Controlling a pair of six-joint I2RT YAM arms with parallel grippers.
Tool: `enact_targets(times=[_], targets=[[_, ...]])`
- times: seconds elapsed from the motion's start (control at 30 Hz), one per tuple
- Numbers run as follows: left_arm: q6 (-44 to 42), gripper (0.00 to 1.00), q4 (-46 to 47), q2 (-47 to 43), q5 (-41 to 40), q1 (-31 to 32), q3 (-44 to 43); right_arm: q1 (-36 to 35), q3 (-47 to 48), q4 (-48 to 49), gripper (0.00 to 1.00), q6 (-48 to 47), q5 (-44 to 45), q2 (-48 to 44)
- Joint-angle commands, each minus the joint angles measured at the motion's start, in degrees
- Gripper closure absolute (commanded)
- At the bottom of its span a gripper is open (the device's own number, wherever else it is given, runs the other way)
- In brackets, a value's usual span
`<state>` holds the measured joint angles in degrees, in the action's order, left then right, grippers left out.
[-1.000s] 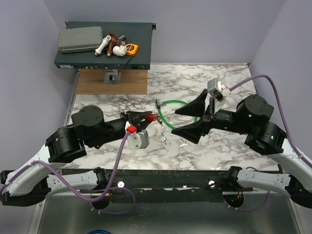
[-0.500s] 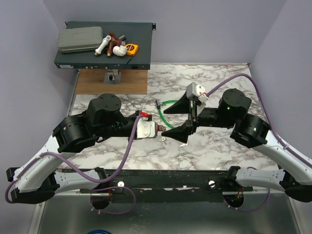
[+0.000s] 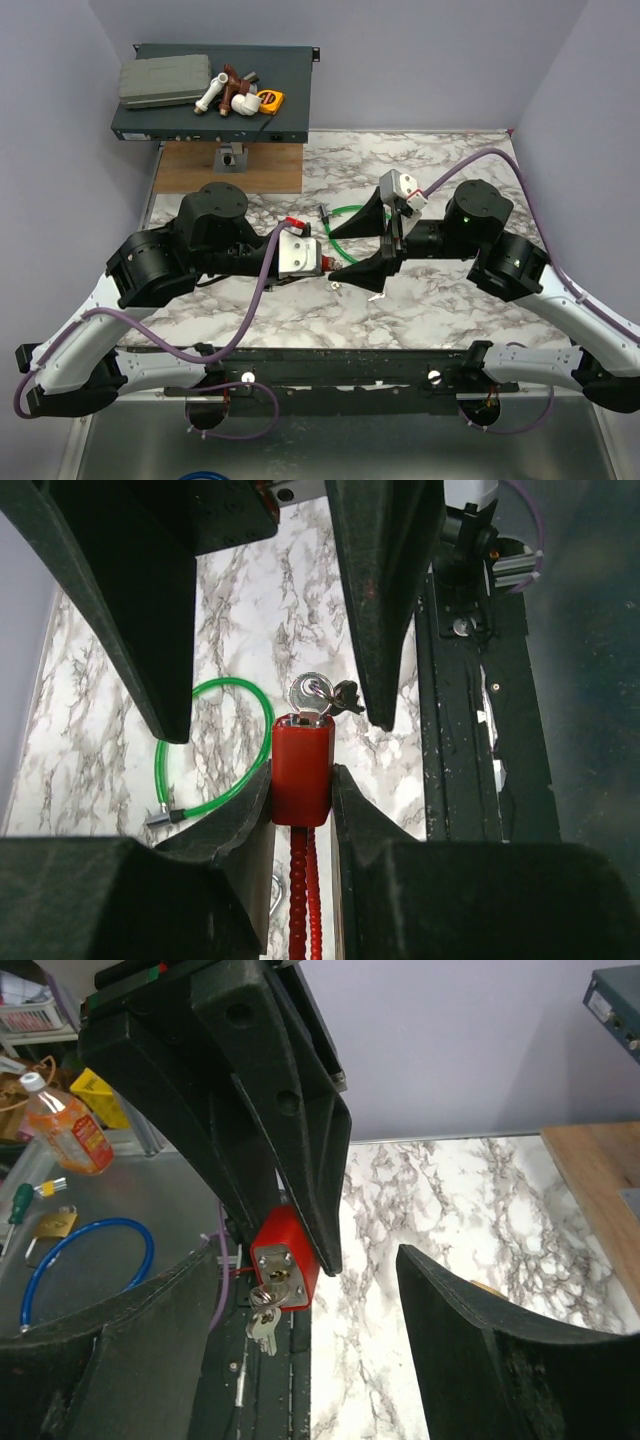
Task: Unlock with the key
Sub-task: Unlock the lock.
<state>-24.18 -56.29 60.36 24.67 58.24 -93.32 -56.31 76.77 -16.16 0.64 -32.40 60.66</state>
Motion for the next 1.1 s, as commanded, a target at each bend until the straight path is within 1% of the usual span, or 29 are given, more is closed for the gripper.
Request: enact_targets(times=[0.0, 0.2, 0.33, 0.37, 0.47, 0.53, 0.63, 0.8, 0.87, 0.93, 0.97, 1.03, 1.07], targets=[[3.4, 1.00, 0.3, 0.4, 4.2, -1.9, -2.3, -0.4, -0.5, 2.9, 0.27, 2.0, -3.9, 0.8], [4.6, 1.00, 0.3, 0.6, 6.0, -2.9, -2.2, -0.3, -0.4, 2.4, 0.39, 2.1, -4.0, 1.3], [5.5, 1.00, 0.4, 0.9, 7.2, -2.9, -2.2, -0.4, -0.7, 4.2, 0.52, 3.0, -3.4, 1.8], [5.7, 1.00, 0.5, 1.0, 7.5, -2.9, -2.5, -0.3, -0.7, 4.4, 0.57, 3.1, -3.7, 2.0], [6.2, 1.00, 0.5, 1.7, 7.9, -2.9, -3.5, -0.4, -0.5, 4.1, 0.65, 3.3, -4.5, 2.9], [6.3, 1.00, 0.2, 2.0, 8.2, -3.0, -4.3, -0.3, -0.5, 3.7, 0.72, 3.1, -4.6, 3.2], [7.1, 1.00, 0.1, 2.5, 9.1, -3.7, -5.1, -0.3, -0.2, 2.6, 0.75, 3.1, -4.9, 3.6], [8.4, 1.00, -1.4, 4.2, 10.8, -5.5, -8.0, -0.3, 1.1, -1.6, 0.98, 2.0, -3.8, 4.6], [8.5, 1.00, -2.3, 5.0, 10.6, -5.8, -9.1, -0.4, 1.6, -2.6, 0.99, 2.0, -2.4, 4.8], [8.2, 0.78, -3.6, 5.5, 9.9, -5.8, -10.0, -0.3, 1.5, -2.6, 0.99, 2.2, 0.1, 4.2], [7.6, 0.68, -4.1, 5.3, 9.5, -5.8, -9.8, -0.3, 1.2, -2.3, 0.99, 2.2, 1.1, 3.6], [6.3, 0.53, -4.7, 4.2, 7.6, -5.9, -8.8, -0.4, 0.6, -1.5, 0.99, 2.3, 3.0, 2.2], [5.6, 0.49, -5.1, 3.4, 6.7, -6.0, -8.3, -0.3, 0.3, -1.4, 0.99, 2.3, 3.8, 1.7]])
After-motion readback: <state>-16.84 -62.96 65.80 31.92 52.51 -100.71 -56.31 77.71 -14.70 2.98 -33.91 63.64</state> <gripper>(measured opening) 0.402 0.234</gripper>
